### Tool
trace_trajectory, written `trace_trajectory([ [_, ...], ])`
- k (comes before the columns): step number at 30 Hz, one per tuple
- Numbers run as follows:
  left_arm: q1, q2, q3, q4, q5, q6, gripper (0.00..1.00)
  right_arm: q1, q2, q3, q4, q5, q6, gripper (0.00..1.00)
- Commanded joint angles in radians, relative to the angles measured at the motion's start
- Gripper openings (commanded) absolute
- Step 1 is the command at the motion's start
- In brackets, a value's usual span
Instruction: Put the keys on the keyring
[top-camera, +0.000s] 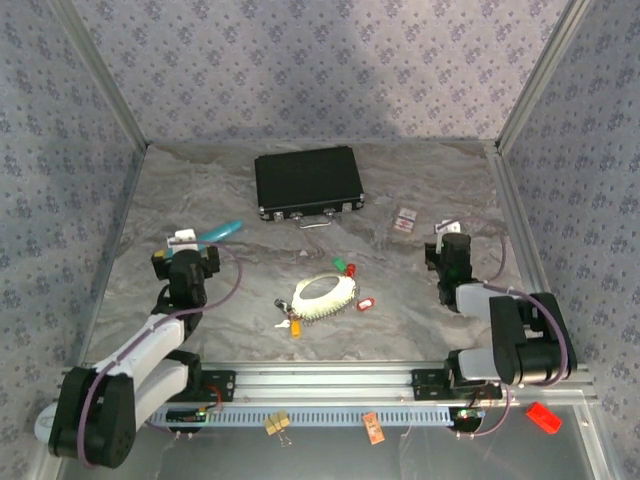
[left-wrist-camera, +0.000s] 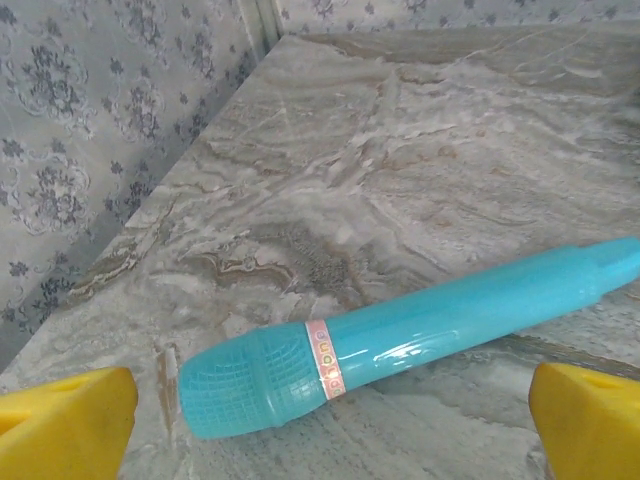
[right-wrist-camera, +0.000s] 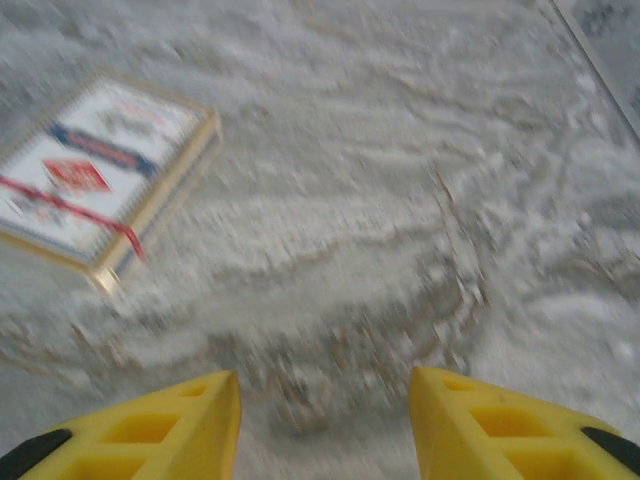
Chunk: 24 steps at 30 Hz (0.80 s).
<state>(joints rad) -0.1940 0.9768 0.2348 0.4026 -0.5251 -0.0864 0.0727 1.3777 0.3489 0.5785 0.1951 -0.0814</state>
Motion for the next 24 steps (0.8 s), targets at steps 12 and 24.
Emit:
trace_trajectory([
  [12, 0.082, 0.433, 0.089, 0.48, 0.274, 0.143, 1.0, -0.131, 0.143, 0.045, 0.219, -0.249, 0.052, 0.53],
  [24, 0.19, 0.556, 0.165, 0.44, 0.335, 0.034, 1.0, -0.122, 0.142, 0.047, 0.212, -0.234, 0.05, 0.57],
])
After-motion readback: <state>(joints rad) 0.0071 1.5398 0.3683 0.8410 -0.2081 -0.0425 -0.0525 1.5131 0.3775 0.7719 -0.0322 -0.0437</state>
